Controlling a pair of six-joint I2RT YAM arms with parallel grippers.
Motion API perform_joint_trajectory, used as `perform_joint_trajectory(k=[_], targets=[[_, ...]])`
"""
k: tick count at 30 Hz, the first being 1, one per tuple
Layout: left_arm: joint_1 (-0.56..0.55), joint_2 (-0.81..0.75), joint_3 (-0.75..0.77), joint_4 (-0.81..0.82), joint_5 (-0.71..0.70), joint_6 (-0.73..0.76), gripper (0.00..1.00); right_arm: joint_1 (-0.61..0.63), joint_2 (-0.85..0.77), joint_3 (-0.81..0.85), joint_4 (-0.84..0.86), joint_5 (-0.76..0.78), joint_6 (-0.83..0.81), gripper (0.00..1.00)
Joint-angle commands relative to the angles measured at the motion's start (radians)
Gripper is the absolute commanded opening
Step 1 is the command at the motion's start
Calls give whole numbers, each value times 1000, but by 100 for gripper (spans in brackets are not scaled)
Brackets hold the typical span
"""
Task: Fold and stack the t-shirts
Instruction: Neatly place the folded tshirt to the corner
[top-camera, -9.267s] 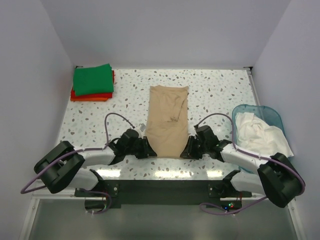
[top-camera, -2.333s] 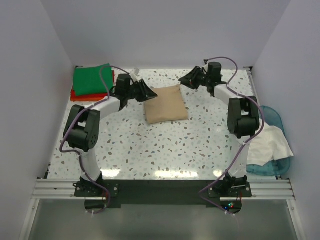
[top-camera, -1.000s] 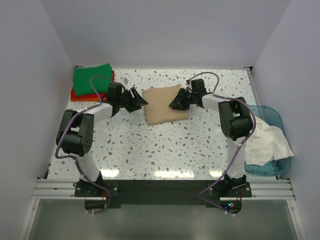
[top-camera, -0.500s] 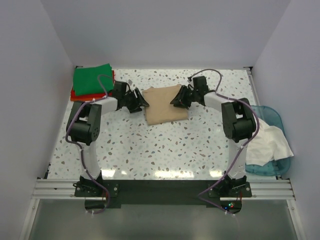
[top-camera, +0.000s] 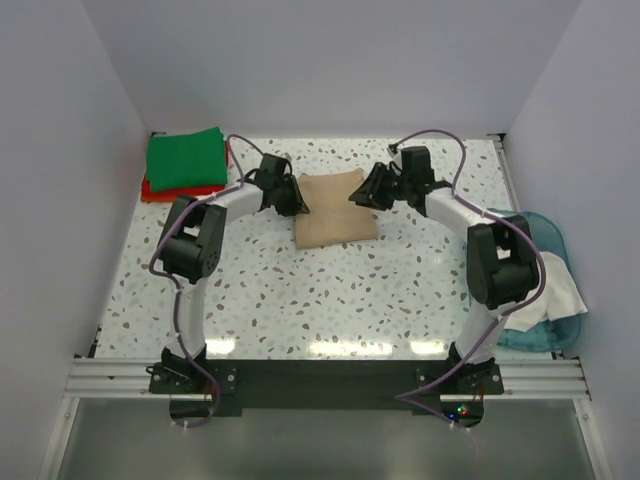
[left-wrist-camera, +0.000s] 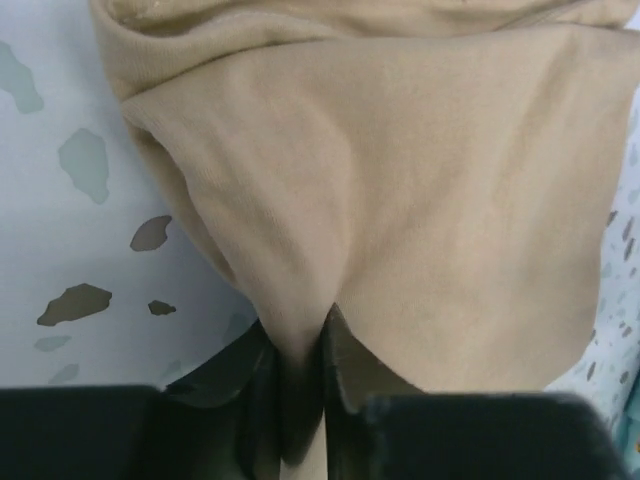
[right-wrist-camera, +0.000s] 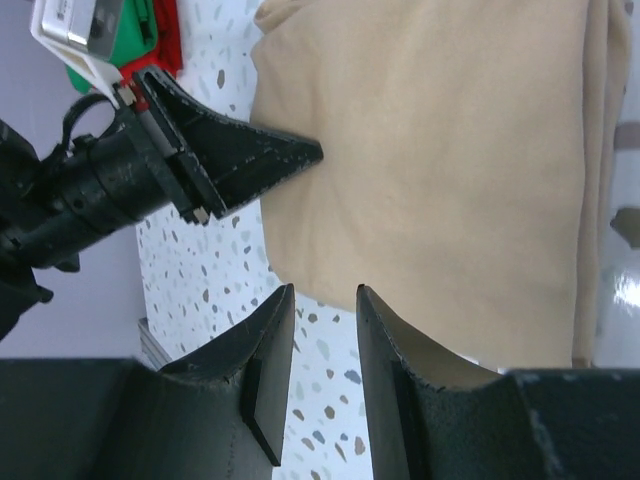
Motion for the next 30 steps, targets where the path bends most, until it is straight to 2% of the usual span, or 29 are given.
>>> perform_joint_trajectory(k=[1,2,3,7,14,20,24,30], targets=[[-7,56,72,-192,-166,92,13,4,-115,-79,19,8,17,35],[-7,59,140,-224,-223,114,4,5,-162,-117,10,26,16,35],[-2,64,175,-288,-273,137,0,10,-190,-137,2,37,13,35],[27,116,414,-442,-413,266,0,47,-311,-240,-4,51,22,36],[129,139,640,-554,-538,432,0,100,-452,-367,-49,56,-22,37],[183,171,815,-600,-640,562,0,110,-511,-392,-105,54,-65,37],[232,173,861,-586,-639,596,0,110,-534,-397,-134,53,-95,38],[286,161,925,-576,-541,610,0,110,-545,-400,-173,71,-116,37]])
